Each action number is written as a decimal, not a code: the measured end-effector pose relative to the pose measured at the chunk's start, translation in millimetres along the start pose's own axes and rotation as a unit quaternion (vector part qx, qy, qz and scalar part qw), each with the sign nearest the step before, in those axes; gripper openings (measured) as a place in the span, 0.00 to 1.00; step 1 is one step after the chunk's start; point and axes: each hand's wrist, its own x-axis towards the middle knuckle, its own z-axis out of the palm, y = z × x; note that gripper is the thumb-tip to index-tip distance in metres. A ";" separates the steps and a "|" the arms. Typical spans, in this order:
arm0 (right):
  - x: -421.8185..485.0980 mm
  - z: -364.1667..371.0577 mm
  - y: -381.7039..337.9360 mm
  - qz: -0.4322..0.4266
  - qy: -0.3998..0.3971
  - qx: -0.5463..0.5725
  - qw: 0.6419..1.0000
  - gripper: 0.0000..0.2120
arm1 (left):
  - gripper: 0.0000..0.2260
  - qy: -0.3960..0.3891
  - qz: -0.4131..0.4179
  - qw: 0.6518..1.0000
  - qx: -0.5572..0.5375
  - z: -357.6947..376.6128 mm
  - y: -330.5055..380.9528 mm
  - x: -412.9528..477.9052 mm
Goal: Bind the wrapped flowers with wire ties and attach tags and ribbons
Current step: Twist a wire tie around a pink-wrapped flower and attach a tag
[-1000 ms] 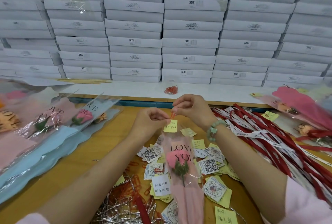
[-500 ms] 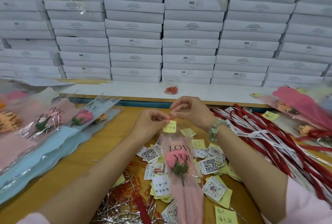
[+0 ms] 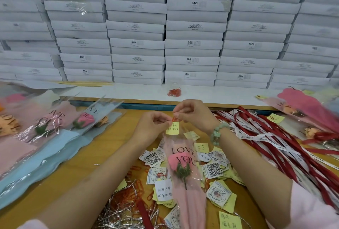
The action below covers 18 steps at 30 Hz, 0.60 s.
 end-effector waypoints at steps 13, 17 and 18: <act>-3.4 -8.0 -1.5 0.005 -0.006 0.041 0.999 0.04 | 0.03 -0.006 0.005 1.000 -0.019 -0.4 -0.6 -1.2; -1.3 -6.7 -0.4 -0.008 0.005 0.016 1.000 0.04 | 0.04 0.003 -0.005 1.000 -0.024 -0.6 0.4 -1.3; -1.2 -6.5 -0.1 -0.014 0.004 0.008 1.000 0.05 | 0.04 0.004 -0.010 1.000 -0.026 -0.3 0.9 -1.2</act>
